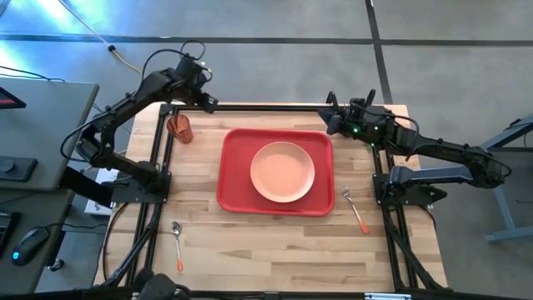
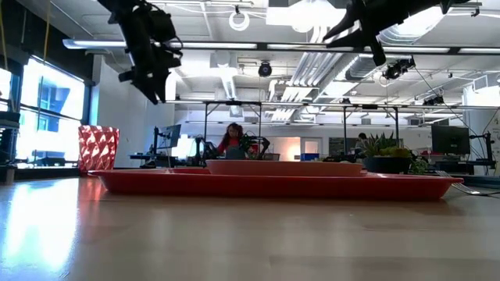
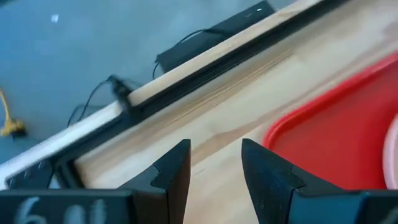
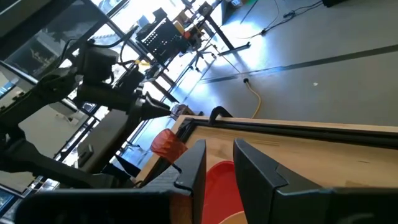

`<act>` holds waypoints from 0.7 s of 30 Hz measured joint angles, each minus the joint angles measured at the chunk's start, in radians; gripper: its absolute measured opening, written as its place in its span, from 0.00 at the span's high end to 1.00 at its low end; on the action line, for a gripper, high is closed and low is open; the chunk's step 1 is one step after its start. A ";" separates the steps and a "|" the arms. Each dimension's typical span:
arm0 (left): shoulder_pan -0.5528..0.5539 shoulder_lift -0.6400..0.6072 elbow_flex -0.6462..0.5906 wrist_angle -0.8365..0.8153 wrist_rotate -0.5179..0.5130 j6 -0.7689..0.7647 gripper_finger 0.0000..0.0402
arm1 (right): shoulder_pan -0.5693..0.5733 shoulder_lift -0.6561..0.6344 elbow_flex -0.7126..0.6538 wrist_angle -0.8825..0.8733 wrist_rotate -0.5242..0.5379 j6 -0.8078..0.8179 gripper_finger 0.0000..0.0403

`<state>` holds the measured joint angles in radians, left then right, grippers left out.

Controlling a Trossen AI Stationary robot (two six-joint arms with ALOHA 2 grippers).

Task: Pick and place plate/cup/fork/spoon on tray
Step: Put the orange cup on the top right of the light orange plate

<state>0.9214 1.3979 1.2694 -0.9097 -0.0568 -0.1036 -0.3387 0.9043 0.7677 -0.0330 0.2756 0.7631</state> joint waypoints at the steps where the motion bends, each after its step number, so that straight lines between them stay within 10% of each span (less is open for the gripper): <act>1: 0.010 -0.001 0.000 -0.009 -0.001 -0.010 0.67 | 0.005 0.000 0.000 0.000 0.000 0.000 0.82; 21: 0.090 0.022 0.000 -0.166 -0.239 -0.150 0.67 | 0.028 0.000 0.000 -0.067 0.148 0.012 0.82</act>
<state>1.0115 1.4196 1.2694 -1.0753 -0.2957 -0.2538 -0.3111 0.9043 0.7677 -0.1000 0.4240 0.7747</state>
